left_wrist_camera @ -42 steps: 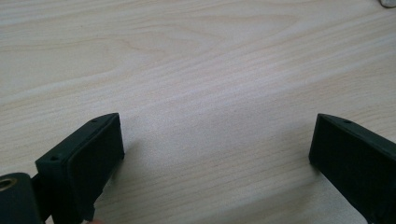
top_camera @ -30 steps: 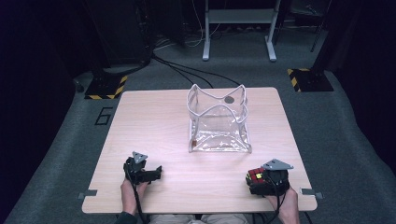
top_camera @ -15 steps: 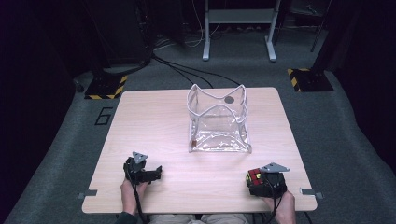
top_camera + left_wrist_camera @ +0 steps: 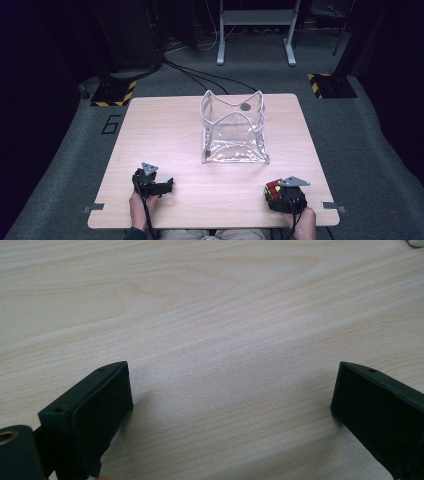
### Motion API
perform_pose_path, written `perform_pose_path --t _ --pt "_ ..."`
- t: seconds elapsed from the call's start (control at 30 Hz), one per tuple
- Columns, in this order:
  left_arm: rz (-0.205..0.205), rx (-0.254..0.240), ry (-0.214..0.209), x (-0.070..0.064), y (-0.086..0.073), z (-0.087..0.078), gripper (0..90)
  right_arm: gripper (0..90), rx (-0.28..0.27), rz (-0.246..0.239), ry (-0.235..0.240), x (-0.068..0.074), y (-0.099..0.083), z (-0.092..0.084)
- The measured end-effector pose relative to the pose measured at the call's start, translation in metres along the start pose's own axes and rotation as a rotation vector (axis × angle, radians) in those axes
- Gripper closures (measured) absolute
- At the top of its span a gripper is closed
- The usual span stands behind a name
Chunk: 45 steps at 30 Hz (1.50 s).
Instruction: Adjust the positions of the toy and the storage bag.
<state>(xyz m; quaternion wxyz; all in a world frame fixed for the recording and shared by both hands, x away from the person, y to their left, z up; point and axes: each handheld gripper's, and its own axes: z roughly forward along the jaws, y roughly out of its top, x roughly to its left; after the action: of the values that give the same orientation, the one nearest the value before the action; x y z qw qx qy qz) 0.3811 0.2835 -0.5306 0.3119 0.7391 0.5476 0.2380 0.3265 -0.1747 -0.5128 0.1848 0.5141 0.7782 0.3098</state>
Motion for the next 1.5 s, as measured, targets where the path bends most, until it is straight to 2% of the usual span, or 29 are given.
perform_pose_path --t 0.27,0.63,1.0,1.37,1.43,1.5 --pt "-0.008 -0.001 -0.004 0.000 0.000 0.000 3.0 32.6 -0.011 0.005 0.001 0.000 0.000 -0.002" --pt "-0.008 -0.001 -0.005 0.000 0.000 0.000 3.0 33.2 -0.023 -0.029 0.010 0.006 0.005 -0.005" --pt "-0.009 0.002 -0.007 0.000 0.000 0.001 3.0 33.2 -0.050 -0.073 0.043 0.021 0.016 -0.008" --pt "-0.010 -0.001 -0.008 0.000 0.000 0.001 3.0 33.3 -0.051 -0.125 0.083 0.039 0.024 -0.003" --pt "-0.010 0.001 -0.006 0.000 0.000 0.001 3.0 33.2 -0.051 -0.119 0.084 0.040 0.025 -0.002" --pt "-0.009 0.001 -0.006 0.000 0.000 0.001 3.0 33.3 -0.055 -0.140 0.094 0.045 0.028 -0.001"
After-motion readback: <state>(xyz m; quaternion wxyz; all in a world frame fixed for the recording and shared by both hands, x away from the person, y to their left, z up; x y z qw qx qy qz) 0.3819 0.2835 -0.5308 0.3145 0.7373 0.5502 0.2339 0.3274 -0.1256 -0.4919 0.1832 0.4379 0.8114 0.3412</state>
